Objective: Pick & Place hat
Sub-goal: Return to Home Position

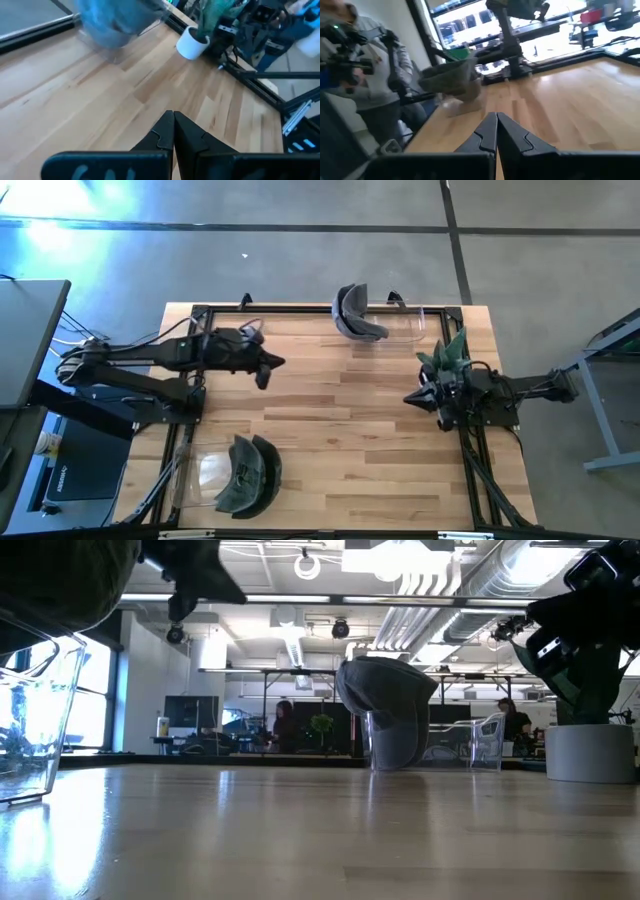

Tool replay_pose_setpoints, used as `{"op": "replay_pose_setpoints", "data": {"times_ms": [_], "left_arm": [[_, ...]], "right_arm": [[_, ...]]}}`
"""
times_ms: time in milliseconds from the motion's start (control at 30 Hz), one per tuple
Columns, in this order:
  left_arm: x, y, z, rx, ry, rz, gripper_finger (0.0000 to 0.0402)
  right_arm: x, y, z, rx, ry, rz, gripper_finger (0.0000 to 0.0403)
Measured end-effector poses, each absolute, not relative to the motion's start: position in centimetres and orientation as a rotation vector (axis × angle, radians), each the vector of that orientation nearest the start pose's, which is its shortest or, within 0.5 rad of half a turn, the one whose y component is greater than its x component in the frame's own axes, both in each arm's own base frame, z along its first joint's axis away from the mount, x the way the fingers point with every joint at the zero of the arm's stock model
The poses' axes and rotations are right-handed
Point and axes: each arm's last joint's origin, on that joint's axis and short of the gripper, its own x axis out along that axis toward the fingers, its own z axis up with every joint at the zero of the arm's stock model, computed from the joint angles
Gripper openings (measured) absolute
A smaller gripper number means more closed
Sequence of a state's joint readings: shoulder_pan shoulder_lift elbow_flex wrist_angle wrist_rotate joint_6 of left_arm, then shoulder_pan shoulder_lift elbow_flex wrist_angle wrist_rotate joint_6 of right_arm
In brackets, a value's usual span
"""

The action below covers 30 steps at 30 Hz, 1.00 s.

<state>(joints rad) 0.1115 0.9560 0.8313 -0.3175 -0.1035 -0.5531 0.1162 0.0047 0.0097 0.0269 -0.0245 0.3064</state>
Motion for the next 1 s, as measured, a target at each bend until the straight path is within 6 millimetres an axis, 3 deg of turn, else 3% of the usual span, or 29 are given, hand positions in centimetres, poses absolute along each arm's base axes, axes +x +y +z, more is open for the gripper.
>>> {"op": "replay_pose_setpoints", "data": {"times_ms": [267, 433, 600, 767, 1000], "left_arm": [[15.6, 2.6, 28.0, -0.558, 0.253, 0.338, 0.0], [12.9, 2.2, 26.4, -0.563, 0.188, 0.269, 0.0], [10.7, 2.3, 24.1, -0.552, 0.13, 0.279, 0.0], [9.5, 2.2, 22.4, -0.443, 0.015, 0.318, 0.0], [9.3, 2.0, 18.9, -0.378, -0.098, 0.239, 0.0]], "right_arm": [[9.7, 1.0, 16.9, 0.274, -0.023, 0.06, 0.0], [9.7, 1.0, 16.9, 0.393, -0.017, 0.07, 0.0007], [9.7, 1.0, 16.9, 0.382, -0.018, 0.07, 0.0013], [9.7, 1.0, 16.9, 0.352, -0.018, 0.07, 0.0012], [9.7, 1.0, 16.9, 0.36, -0.018, 0.07, 0.0007]]}}
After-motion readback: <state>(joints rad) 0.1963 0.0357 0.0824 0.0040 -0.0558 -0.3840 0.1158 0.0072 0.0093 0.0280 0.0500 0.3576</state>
